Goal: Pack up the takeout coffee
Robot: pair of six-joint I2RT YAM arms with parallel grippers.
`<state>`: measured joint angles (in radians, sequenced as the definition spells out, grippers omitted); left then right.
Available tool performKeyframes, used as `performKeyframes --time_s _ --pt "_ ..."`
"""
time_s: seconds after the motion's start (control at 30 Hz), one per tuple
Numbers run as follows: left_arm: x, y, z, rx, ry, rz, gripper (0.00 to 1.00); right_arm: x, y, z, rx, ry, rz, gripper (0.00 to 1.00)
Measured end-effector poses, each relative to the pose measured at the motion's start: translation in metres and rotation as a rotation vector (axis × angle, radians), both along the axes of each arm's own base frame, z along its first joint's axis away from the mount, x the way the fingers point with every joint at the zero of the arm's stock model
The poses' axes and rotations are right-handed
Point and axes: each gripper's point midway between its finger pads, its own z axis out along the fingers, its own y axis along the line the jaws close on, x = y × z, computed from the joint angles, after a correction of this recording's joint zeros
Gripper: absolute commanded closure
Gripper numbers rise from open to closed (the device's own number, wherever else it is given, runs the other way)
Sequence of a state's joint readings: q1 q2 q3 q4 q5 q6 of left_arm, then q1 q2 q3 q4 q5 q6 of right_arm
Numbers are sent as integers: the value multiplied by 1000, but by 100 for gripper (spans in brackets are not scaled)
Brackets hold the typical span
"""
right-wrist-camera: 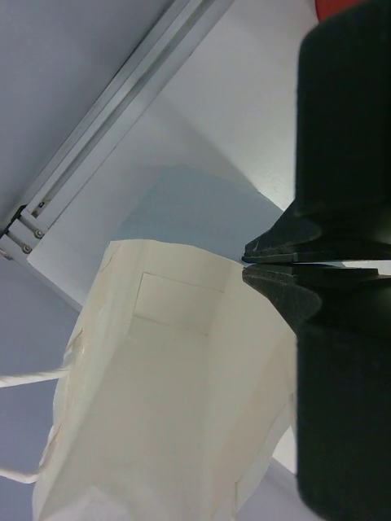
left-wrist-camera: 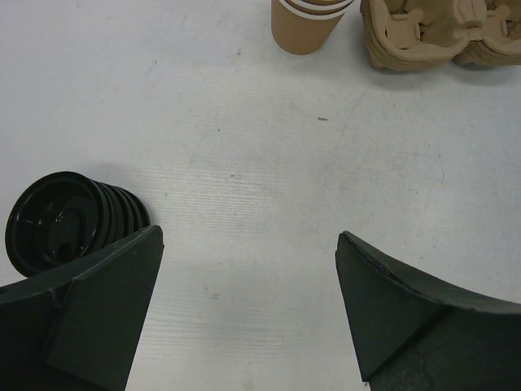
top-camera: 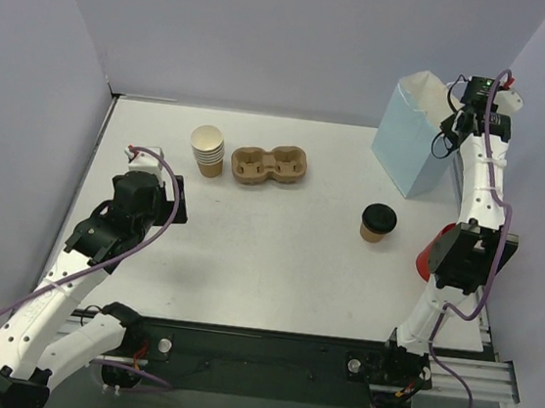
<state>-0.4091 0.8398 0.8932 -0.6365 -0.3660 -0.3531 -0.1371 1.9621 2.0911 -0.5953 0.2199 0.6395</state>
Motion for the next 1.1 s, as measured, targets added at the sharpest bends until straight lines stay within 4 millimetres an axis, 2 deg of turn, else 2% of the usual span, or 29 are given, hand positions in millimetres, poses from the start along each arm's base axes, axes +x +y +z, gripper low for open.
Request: performKeyframes --time_s 0.17,0.33,0.43,0.67,0.9,1.0,1.1 --pt "0 0 0 0 0 1 3 3 5 6 18 -21 25 100" --pt "0 0 -1 1 3 1 3 6 16 27 30 -70 62 100" --pt "0 0 -1 1 2 1 3 3 26 44 29 -105 92 100" --pt "0 0 -1 1 2 1 3 -19 64 107 9 -223 197 100" --pt "-1 0 0 -1 -2 1 3 -63 130 166 -15 -339 362 100" --pt "-1 1 0 -1 -2 2 3 -87 159 176 -13 -361 441 100" --pt "0 4 0 -2 -3 14 3 -109 189 175 2 -361 520 100"
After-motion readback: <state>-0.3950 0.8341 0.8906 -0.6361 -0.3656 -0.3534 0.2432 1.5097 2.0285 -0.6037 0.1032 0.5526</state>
